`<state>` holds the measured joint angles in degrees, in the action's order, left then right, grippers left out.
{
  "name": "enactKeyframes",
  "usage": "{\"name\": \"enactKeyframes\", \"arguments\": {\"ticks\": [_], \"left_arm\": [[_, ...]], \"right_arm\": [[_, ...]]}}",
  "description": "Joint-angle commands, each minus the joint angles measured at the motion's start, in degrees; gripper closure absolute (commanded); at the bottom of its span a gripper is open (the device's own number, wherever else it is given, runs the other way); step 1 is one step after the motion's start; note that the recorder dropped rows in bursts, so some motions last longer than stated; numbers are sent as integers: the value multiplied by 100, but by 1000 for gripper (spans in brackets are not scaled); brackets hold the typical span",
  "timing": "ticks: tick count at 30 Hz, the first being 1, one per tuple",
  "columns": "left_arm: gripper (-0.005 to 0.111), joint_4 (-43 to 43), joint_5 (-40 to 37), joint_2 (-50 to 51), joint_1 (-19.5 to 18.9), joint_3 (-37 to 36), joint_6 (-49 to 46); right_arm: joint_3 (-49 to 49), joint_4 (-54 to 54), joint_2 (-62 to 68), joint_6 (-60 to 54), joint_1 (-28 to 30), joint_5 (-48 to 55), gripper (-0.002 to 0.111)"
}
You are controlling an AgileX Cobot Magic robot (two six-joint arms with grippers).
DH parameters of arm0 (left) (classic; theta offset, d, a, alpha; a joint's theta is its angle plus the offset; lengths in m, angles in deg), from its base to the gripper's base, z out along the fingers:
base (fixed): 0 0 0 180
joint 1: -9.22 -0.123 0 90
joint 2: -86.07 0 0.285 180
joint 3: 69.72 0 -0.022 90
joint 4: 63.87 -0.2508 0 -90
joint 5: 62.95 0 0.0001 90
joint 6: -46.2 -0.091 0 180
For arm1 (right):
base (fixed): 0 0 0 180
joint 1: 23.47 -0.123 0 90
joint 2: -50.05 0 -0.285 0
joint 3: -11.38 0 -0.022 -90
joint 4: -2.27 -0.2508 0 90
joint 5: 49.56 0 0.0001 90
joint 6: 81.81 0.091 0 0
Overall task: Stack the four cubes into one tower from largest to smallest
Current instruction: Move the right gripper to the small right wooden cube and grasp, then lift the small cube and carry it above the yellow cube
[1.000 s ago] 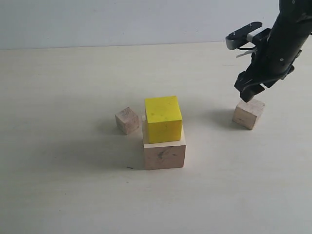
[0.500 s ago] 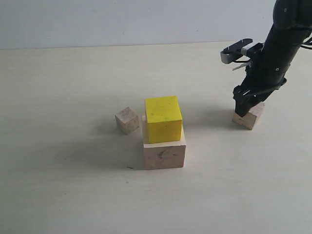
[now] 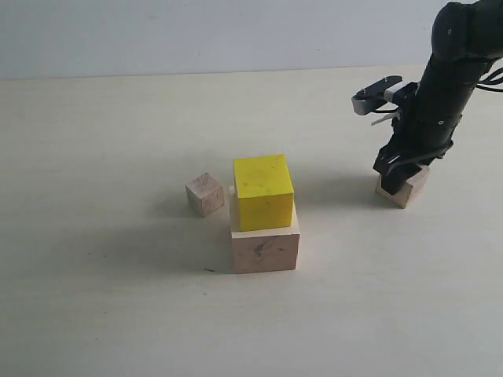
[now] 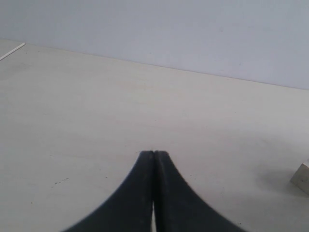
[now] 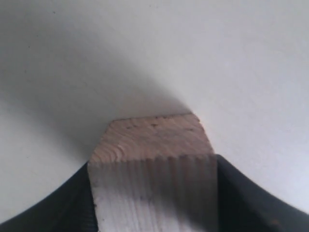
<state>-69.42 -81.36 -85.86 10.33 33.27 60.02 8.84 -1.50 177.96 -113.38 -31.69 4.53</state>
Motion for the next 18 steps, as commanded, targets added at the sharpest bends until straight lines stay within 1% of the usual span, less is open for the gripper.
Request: {"name": "enactKeyframes", "arguments": {"ticks": [1, 2, 3, 9, 18], "left_arm": [[107, -1, 52, -29, 10, -20, 2], [107, -1, 52, -29, 10, -20, 2], [107, -1, 52, -29, 10, -20, 2], [107, -1, 52, -29, 10, -20, 2], [107, -1, 52, -29, 10, -20, 2]], "right_arm": [[-63, 25, -31, 194, 33, -35, 103], [-63, 25, -61, 278, 33, -35, 107], [-63, 30, -108, 383, 33, -35, 108], [-63, -35, -544, 664, 19, 98, 107], [-63, -81, -1602, 1415, 19, 513, 107]]}}
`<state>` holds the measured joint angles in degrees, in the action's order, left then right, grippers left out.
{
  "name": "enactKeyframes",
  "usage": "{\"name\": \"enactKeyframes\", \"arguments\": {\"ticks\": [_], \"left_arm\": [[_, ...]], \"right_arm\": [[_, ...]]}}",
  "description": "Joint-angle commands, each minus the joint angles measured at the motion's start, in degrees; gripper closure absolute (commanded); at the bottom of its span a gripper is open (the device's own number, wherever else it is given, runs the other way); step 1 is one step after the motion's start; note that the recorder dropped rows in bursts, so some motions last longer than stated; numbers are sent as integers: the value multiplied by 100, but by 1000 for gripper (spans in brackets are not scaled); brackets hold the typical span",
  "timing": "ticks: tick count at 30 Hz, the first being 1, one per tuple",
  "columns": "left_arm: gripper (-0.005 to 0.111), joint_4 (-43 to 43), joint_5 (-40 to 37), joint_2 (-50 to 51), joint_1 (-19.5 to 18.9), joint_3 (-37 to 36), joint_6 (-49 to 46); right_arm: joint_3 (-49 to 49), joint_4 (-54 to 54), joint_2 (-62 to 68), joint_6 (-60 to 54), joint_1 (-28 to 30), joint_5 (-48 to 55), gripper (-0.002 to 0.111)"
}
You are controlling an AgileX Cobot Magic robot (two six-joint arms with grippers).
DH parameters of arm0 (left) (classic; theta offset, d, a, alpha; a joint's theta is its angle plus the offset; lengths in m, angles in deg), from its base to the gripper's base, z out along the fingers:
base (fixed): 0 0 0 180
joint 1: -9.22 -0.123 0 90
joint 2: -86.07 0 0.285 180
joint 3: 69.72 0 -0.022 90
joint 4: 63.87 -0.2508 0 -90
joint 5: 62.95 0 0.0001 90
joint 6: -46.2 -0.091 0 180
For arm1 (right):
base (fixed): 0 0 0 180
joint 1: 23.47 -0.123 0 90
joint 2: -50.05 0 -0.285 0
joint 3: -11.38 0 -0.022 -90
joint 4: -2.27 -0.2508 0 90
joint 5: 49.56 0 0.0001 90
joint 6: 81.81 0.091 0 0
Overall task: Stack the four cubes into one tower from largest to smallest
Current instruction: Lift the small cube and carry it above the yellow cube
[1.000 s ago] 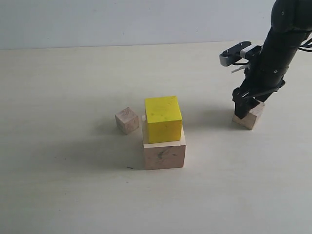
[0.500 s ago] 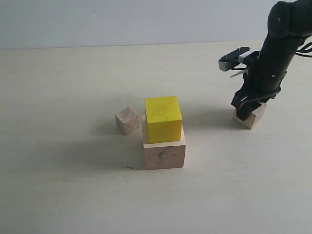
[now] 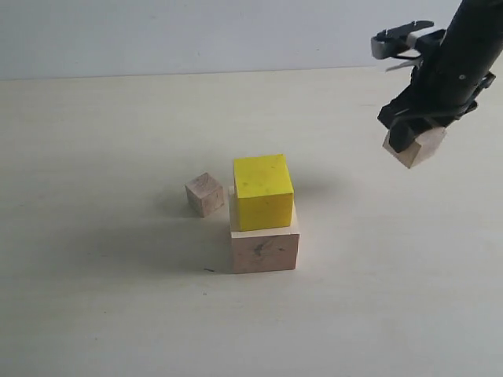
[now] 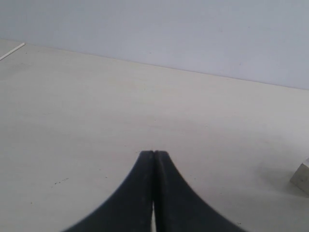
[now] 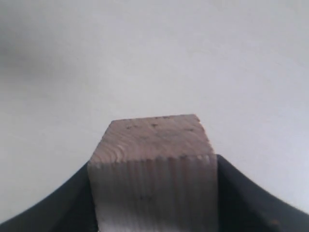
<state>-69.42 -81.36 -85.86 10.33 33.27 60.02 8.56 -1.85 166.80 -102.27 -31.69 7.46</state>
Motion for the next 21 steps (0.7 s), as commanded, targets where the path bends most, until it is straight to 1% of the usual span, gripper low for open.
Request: {"name": "enactKeyframes", "arguments": {"ticks": [1, 4, 7, 14, 17, 21], "left_arm": [[107, -1, 52, -29, 10, -20, 2], [107, -1, 52, -29, 10, -20, 2], [107, -1, 52, -29, 10, -20, 2], [107, -1, 52, -29, 10, -20, 2], [107, -1, 52, -29, 10, -20, 2], [107, -1, 52, -29, 10, -20, 2]], "right_arm": [[-35, -46, -588, 404, -16, 268, 107], [-35, 13, -959, 693, -113, 415, 107], [-35, 13, -1280, 927, -333, 518, 107], [-35, 24, -1847, 1938, -916, 649, 107], [-35, 24, -2038, 2416, -1215, 712, 105], [-35, 24, -2186, 2674, -1478, 712, 101]]}}
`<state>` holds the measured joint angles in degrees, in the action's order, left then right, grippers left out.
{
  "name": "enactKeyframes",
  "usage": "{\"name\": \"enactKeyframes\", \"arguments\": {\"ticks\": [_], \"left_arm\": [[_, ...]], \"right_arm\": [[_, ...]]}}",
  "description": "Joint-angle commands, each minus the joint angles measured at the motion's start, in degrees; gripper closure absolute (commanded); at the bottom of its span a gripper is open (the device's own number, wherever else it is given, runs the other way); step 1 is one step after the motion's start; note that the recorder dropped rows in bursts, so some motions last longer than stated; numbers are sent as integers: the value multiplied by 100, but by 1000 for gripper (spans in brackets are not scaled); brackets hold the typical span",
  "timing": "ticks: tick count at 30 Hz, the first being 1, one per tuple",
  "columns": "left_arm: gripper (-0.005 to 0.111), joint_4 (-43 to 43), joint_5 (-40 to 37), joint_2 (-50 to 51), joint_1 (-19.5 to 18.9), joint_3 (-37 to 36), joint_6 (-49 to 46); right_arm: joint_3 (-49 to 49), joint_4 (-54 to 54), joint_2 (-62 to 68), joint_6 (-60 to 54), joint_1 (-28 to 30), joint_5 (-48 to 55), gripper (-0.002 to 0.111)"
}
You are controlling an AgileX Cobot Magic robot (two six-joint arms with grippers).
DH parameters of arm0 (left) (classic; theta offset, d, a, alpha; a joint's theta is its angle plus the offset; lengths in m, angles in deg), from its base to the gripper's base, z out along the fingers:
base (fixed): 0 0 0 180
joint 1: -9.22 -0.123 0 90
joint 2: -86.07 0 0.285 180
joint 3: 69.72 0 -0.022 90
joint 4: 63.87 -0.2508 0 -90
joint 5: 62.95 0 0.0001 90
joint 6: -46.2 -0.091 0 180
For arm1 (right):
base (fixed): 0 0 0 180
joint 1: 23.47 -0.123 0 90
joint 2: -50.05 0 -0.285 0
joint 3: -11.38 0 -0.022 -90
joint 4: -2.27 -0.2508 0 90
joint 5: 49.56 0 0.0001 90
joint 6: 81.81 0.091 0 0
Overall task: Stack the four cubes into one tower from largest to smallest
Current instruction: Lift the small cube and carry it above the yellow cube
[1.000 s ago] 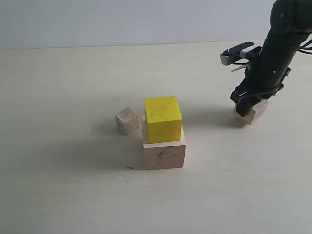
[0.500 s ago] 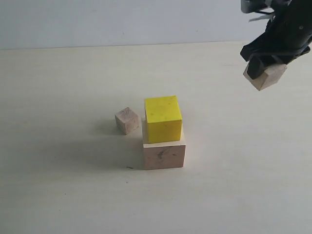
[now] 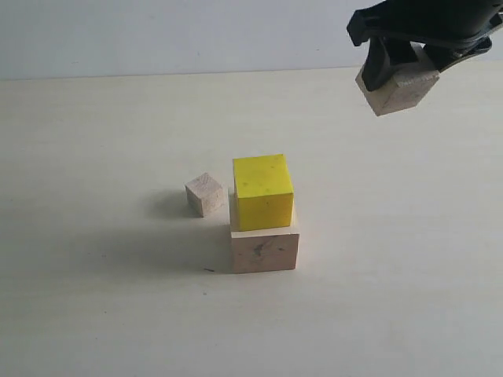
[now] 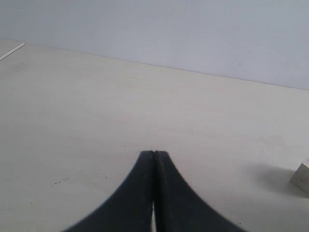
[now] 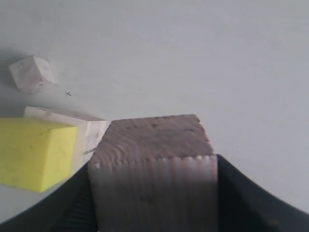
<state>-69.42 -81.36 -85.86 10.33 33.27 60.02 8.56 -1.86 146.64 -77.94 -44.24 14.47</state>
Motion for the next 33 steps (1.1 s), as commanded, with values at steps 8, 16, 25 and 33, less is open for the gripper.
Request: {"name": "enactKeyframes", "arguments": {"ticks": [8, 16, 25, 33], "left_arm": [[107, -1, 52, -29, 10, -20, 2], [107, -1, 52, -29, 10, -20, 2], [107, -1, 52, -29, 10, -20, 2], [107, -1, 52, -29, 10, -20, 2]], "right_arm": [[-35, 40, -486, 344, -891, 254, 107], [-35, 155, -508, 869, -1787, 268, 108], [-35, 124, -196, 1435, -2190, 593, 108], [-49, 113, 211, 1736, -2190, 593, 108]]}}
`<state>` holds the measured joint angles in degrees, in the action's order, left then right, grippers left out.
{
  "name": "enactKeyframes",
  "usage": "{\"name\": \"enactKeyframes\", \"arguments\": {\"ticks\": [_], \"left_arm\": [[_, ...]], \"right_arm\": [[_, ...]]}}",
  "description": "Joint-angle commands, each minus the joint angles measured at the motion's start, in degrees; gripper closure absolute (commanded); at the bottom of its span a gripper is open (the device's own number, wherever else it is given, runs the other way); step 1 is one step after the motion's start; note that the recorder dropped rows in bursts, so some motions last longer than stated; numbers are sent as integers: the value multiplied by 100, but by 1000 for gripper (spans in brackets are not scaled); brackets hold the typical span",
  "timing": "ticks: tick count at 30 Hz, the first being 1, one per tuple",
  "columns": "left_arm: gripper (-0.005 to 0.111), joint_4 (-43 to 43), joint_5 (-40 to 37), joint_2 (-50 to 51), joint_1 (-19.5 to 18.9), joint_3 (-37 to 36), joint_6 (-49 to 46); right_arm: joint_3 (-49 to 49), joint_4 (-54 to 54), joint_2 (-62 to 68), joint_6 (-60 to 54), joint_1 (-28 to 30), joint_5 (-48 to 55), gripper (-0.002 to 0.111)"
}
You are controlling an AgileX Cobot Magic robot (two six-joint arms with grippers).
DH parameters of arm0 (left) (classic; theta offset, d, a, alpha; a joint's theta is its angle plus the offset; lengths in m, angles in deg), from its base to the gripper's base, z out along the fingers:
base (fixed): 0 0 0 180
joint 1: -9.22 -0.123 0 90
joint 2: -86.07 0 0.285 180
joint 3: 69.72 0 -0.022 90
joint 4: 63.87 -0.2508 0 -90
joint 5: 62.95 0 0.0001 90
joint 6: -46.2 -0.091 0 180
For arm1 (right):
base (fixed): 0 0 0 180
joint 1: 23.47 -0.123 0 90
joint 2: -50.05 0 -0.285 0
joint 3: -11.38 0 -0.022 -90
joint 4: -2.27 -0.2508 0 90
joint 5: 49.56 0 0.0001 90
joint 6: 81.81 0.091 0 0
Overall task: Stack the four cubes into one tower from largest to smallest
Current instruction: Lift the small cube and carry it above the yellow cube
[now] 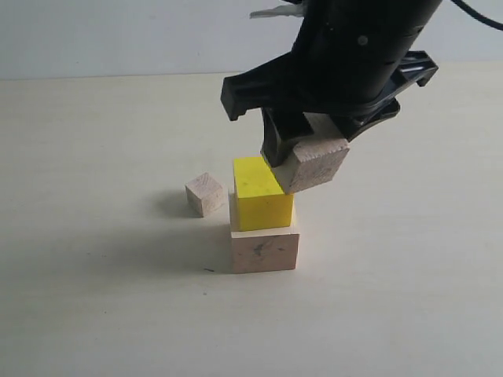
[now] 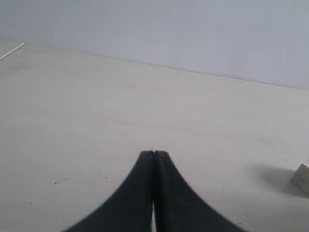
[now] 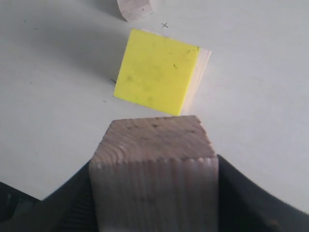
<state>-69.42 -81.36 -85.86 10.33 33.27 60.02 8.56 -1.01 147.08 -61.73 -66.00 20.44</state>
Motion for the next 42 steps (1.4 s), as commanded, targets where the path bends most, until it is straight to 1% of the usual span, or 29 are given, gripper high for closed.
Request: {"name": "enactKeyframes", "arguments": {"ticks": [1, 8, 14, 22, 32, 42], "left_arm": [[107, -1, 52, -29, 10, -20, 2], [107, -1, 52, -29, 10, -20, 2], [107, -1, 52, -29, 10, -20, 2], [107, -1, 52, -29, 10, -20, 2], [107, -1, 52, -29, 10, -20, 2], [107, -1, 52, -29, 10, -20, 2]], "right_arm": [[-60, 27, 215, 161, -14, -4, 108], [-772, 202, 612, 495, -348, -4, 108], [-1222, 269, 968, 696, -402, -4, 108], [-1235, 328, 1214, 905, -368, -4, 108], [-1235, 397, 1219, 997, -14, -4, 108], [-1235, 369, 1388, 997, -13, -4, 108]]}}
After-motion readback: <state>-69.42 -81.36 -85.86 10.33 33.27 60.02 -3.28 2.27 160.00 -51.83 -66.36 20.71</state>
